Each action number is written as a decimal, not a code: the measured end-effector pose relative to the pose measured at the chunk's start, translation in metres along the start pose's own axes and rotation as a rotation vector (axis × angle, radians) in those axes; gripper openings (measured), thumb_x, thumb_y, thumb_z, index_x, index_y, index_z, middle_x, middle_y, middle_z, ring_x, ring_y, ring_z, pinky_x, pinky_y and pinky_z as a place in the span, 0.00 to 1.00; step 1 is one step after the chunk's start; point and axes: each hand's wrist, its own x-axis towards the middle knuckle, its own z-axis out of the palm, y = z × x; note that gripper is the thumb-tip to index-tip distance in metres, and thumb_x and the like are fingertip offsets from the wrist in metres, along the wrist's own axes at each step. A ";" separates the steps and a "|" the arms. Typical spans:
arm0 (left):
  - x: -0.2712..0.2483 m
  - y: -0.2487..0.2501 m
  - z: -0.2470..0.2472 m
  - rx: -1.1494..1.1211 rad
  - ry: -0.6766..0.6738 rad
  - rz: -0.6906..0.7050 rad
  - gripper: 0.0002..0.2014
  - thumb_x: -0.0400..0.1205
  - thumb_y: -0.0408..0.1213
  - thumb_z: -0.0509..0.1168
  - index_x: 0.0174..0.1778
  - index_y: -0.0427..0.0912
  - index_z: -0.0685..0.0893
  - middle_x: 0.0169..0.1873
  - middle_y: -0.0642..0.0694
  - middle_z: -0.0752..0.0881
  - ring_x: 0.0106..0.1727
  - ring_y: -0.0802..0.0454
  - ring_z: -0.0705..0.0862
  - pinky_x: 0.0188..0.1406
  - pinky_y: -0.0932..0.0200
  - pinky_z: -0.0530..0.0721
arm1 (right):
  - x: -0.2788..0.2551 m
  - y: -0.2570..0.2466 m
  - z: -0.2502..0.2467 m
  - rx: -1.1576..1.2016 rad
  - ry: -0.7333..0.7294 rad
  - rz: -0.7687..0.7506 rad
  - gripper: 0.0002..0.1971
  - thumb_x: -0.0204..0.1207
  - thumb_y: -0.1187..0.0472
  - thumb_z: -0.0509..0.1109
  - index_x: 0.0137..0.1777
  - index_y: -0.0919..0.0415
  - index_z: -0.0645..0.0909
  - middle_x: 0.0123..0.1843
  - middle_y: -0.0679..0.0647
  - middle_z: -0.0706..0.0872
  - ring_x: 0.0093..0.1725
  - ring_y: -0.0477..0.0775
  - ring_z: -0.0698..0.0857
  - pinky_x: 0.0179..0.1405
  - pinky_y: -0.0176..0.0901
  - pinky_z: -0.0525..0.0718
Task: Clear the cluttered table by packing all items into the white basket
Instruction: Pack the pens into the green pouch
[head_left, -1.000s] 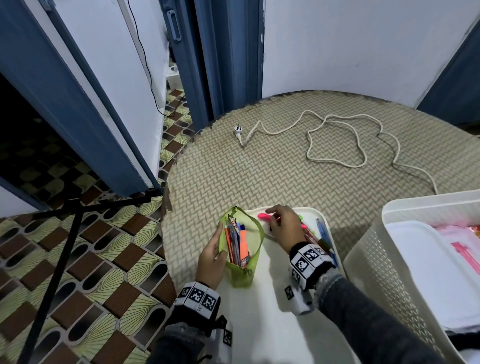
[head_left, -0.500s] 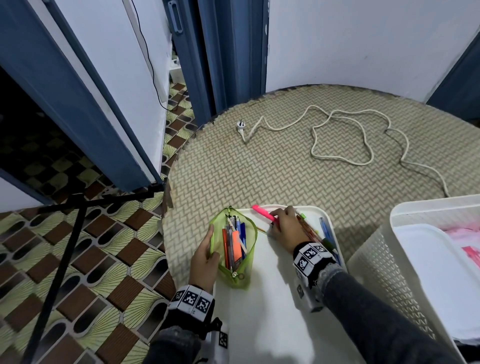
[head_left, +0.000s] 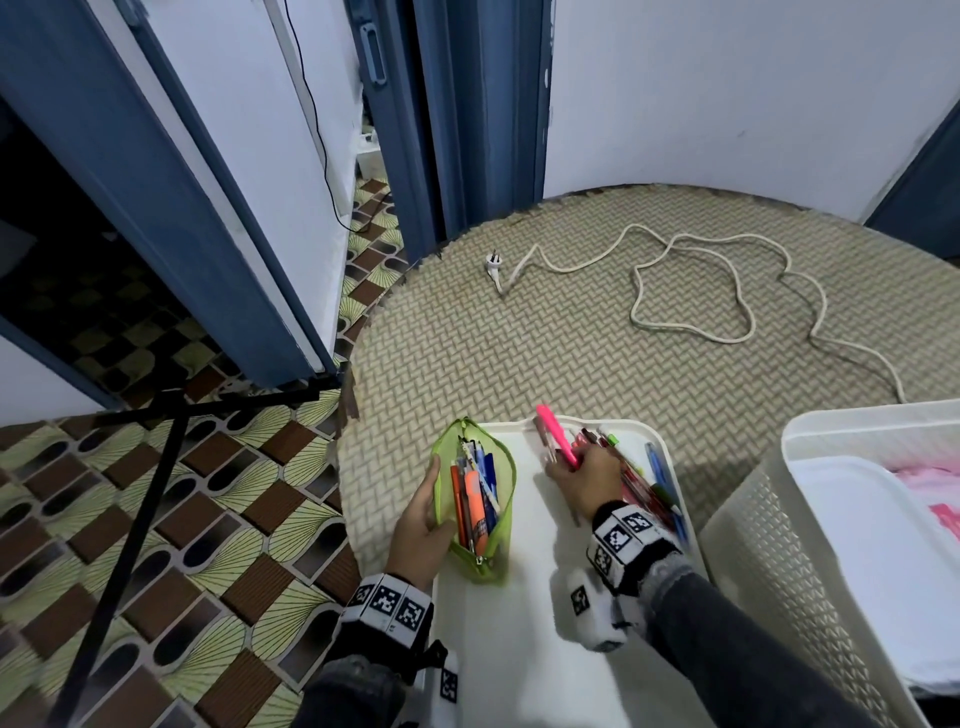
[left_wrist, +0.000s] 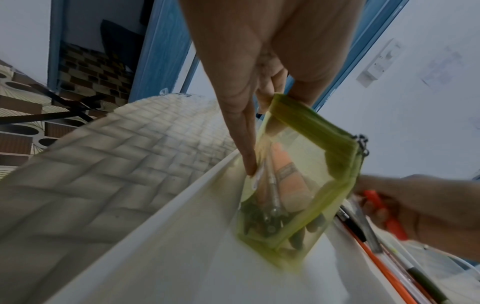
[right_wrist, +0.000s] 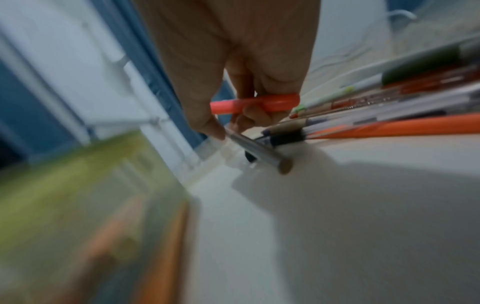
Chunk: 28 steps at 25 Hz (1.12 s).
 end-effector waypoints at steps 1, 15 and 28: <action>-0.001 0.001 0.001 -0.009 -0.010 0.008 0.41 0.78 0.13 0.56 0.82 0.54 0.59 0.68 0.48 0.80 0.63 0.51 0.84 0.65 0.40 0.81 | -0.005 -0.010 -0.007 0.187 0.062 0.025 0.04 0.72 0.64 0.74 0.44 0.65 0.85 0.37 0.58 0.85 0.38 0.55 0.82 0.37 0.38 0.77; -0.022 0.017 0.027 -0.007 -0.047 0.080 0.37 0.81 0.16 0.58 0.76 0.58 0.57 0.61 0.64 0.78 0.58 0.68 0.82 0.67 0.53 0.78 | -0.055 -0.041 0.014 0.386 -0.172 -0.029 0.06 0.81 0.65 0.64 0.46 0.64 0.82 0.34 0.55 0.82 0.33 0.52 0.78 0.41 0.48 0.77; -0.021 0.014 0.030 -0.054 -0.110 0.085 0.38 0.79 0.14 0.57 0.74 0.62 0.62 0.74 0.47 0.74 0.72 0.47 0.76 0.72 0.37 0.74 | -0.067 -0.037 0.009 -0.061 -0.104 -0.228 0.09 0.75 0.69 0.67 0.52 0.66 0.86 0.46 0.61 0.90 0.40 0.52 0.84 0.40 0.35 0.76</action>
